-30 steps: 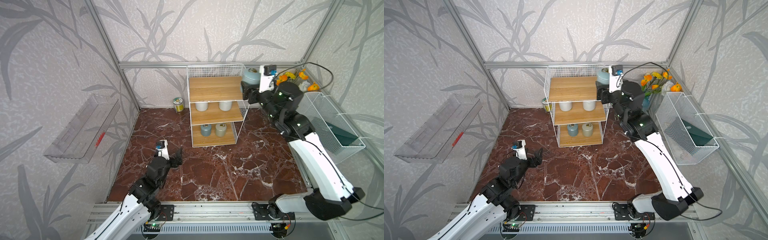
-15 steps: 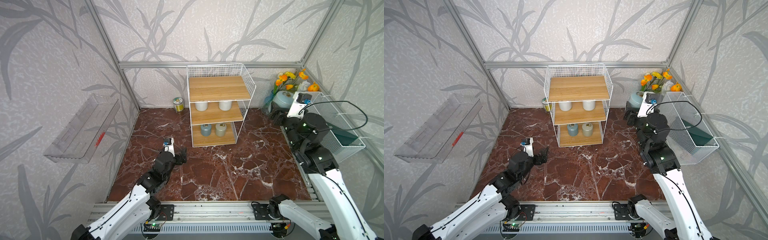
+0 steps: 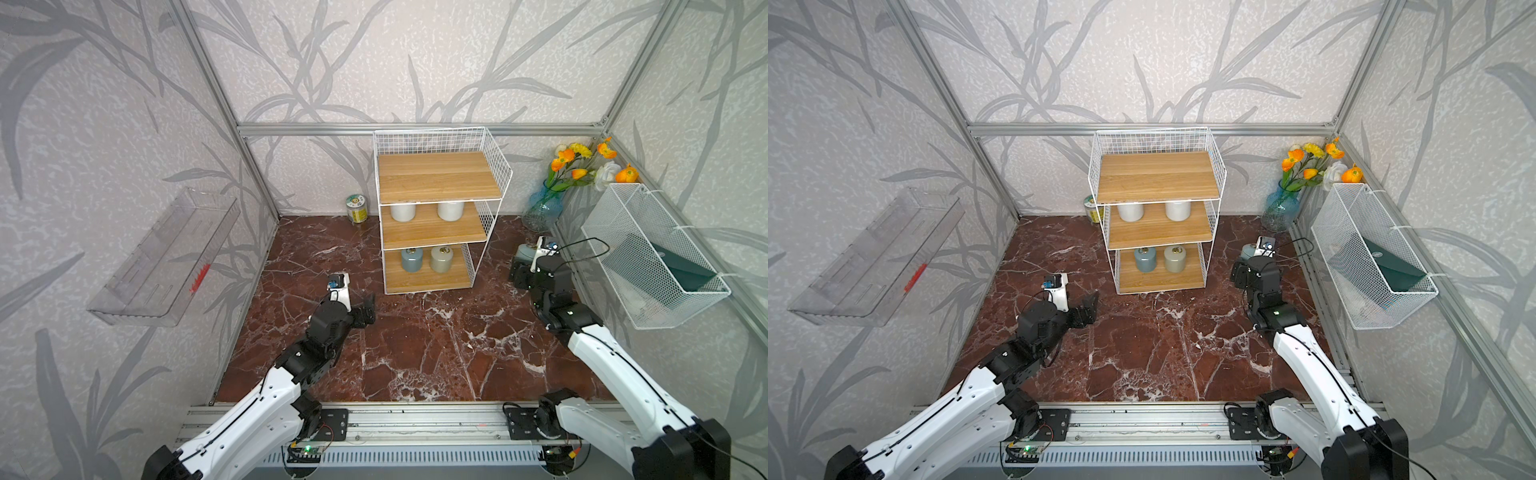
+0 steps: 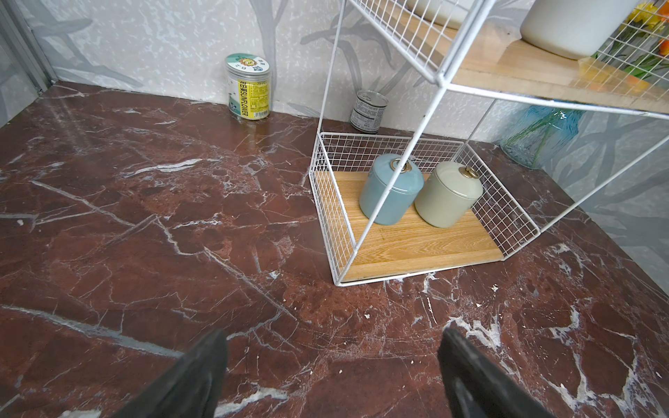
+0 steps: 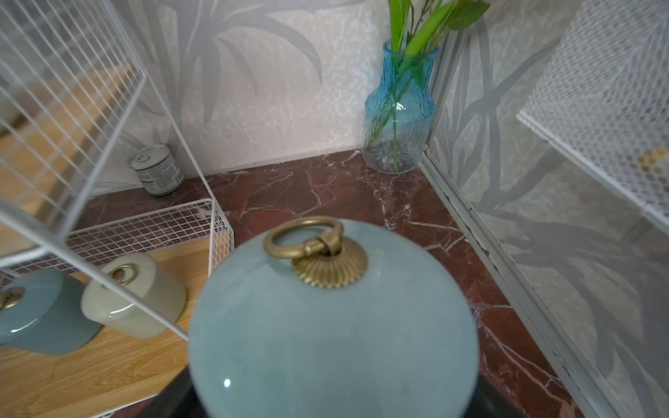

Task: Remove the tea canisters from the shelf
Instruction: Place the tea canister at the center of the board.

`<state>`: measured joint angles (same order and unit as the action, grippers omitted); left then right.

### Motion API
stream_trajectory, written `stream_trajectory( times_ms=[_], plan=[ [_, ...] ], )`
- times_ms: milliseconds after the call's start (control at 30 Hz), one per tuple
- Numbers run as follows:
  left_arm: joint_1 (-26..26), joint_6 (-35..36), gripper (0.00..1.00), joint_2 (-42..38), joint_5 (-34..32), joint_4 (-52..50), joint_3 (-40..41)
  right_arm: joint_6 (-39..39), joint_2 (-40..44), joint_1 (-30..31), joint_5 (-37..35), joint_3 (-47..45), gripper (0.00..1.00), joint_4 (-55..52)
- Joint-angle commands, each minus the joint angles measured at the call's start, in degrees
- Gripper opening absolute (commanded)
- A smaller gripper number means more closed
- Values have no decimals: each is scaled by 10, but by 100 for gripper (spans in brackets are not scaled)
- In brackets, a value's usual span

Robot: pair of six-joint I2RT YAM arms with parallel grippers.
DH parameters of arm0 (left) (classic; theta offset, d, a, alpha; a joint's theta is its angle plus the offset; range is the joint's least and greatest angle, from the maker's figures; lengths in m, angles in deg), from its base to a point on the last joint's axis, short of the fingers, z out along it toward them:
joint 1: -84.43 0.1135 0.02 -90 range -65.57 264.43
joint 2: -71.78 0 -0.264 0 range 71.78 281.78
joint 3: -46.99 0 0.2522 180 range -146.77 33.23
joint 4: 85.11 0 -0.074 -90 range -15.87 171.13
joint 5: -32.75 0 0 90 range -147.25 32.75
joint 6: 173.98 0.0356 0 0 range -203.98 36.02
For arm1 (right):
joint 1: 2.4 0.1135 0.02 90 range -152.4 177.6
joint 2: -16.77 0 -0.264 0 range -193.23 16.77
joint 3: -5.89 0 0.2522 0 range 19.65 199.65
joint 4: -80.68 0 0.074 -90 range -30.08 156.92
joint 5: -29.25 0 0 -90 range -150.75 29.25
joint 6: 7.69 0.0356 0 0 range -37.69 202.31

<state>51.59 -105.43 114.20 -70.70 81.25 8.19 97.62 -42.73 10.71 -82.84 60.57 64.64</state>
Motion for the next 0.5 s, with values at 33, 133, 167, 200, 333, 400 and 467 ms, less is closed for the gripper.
stream_trajectory(
  times_ms=[33, 133, 167, 200, 333, 400, 467],
  plan=[
    [0, 5, 92, 5, -2, 1, -24, 27, -30, -8, -17, -19, 63, 172],
    [-1, -1, 92, 14, -2, 6, -24, 25, -72, -10, -22, -36, 63, 217],
    [0, -2, 92, 17, -1, 8, -23, 24, -87, -12, -21, -37, 63, 227],
    [-1, -3, 92, 21, 0, 10, -23, 20, -105, -13, -19, -38, 63, 239],
    [-1, -3, 92, 36, -1, 14, -28, 11, -172, -14, -23, -37, 63, 289],
    [-1, -1, 92, 42, -3, 13, -31, 8, -200, -14, -32, -34, 64, 312],
    [0, 2, 92, 49, -5, 14, -34, -4, -233, -15, -35, -23, 64, 328]
  ],
)
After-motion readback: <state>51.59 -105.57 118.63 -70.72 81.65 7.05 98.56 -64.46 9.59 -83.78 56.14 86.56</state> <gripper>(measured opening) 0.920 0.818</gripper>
